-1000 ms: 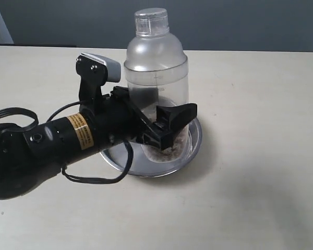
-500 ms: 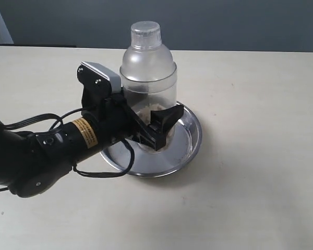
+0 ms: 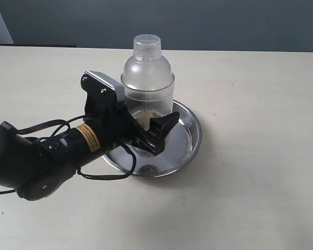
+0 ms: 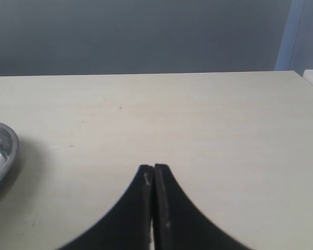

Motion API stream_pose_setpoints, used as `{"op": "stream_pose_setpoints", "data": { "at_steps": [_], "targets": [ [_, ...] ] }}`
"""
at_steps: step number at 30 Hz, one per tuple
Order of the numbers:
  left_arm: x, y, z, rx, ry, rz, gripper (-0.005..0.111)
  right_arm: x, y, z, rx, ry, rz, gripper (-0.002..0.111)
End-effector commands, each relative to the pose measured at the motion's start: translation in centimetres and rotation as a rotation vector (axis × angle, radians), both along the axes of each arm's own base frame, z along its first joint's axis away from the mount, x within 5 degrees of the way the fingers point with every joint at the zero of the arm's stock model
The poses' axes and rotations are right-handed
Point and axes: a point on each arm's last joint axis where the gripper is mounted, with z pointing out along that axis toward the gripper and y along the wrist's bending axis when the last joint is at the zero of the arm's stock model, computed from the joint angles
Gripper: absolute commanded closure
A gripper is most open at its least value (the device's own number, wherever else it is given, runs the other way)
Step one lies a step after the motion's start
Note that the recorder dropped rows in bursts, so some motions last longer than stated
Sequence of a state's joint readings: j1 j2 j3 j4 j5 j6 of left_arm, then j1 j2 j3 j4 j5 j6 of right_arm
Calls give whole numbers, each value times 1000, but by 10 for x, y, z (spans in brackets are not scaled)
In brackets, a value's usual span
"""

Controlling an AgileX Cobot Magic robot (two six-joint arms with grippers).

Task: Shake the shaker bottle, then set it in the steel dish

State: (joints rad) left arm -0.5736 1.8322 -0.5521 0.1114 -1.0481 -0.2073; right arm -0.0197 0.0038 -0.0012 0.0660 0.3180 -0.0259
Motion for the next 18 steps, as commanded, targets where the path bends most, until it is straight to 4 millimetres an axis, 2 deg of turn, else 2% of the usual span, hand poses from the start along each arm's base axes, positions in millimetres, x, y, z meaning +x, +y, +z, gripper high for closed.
{"op": "stream_pose_setpoints", "data": {
  "at_steps": [1,10,18],
  "targets": [
    [5,4,5,-32,-27,52,107,0,0,1,-2,-14,-2,109],
    [10,4,-11,-40,37,97,107,0,0,1,-2,-14,-2,109],
    [17,0,-10,-27,-31,90,107,0,0,1,-2,-14,-2,109]
  ]
}}
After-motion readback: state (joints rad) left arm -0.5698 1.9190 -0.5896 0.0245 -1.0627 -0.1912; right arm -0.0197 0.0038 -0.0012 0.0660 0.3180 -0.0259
